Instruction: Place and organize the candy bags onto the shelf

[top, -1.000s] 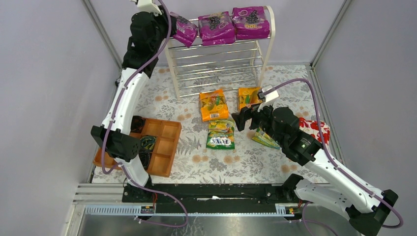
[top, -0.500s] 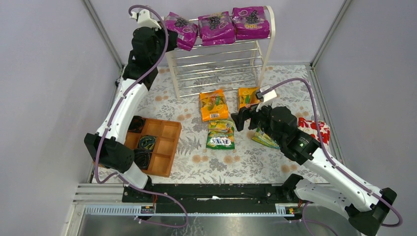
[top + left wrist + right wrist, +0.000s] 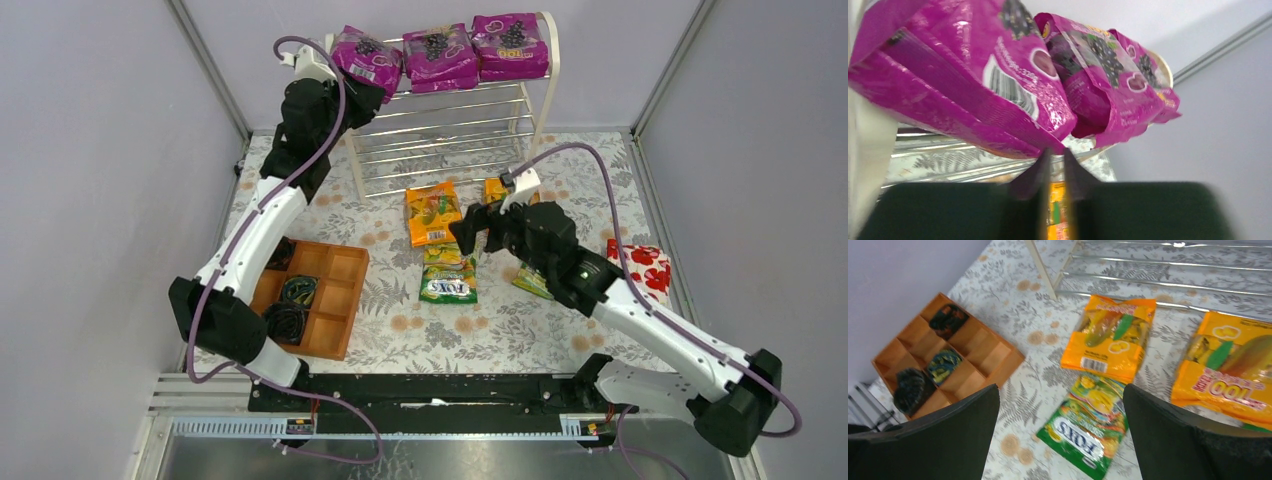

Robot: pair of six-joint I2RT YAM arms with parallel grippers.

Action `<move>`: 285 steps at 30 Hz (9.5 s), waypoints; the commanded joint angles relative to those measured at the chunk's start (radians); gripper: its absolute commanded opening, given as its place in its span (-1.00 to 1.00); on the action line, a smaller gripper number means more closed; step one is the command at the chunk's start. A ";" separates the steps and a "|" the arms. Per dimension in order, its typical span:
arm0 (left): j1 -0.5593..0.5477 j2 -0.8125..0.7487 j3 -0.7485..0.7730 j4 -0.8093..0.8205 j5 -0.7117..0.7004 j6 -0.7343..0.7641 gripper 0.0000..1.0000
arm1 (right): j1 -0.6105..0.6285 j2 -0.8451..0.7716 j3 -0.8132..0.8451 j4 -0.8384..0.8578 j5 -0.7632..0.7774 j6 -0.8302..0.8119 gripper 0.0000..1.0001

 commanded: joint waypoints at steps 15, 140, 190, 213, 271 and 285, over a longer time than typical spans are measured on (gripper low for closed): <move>0.223 0.001 0.281 -0.109 0.091 0.227 0.71 | -0.003 0.504 0.402 0.638 0.038 0.287 0.87; -0.155 -0.282 -0.642 -0.091 0.382 0.400 0.97 | -0.826 0.592 -0.231 0.514 -0.528 0.707 0.69; -0.152 -0.218 -0.665 0.041 0.496 0.295 0.97 | -0.587 0.319 -0.029 0.089 -0.821 0.101 -0.84; -0.072 -0.261 -0.728 0.096 0.502 0.114 0.97 | -0.412 0.562 -0.077 0.709 -1.496 0.672 -0.87; -0.190 -0.067 -1.052 0.446 0.570 -0.137 0.39 | -0.287 0.574 -0.290 0.497 -0.686 0.708 0.76; -0.218 -0.082 -1.026 0.451 0.571 -0.147 0.38 | -0.266 0.513 -0.331 0.614 -0.689 0.825 0.24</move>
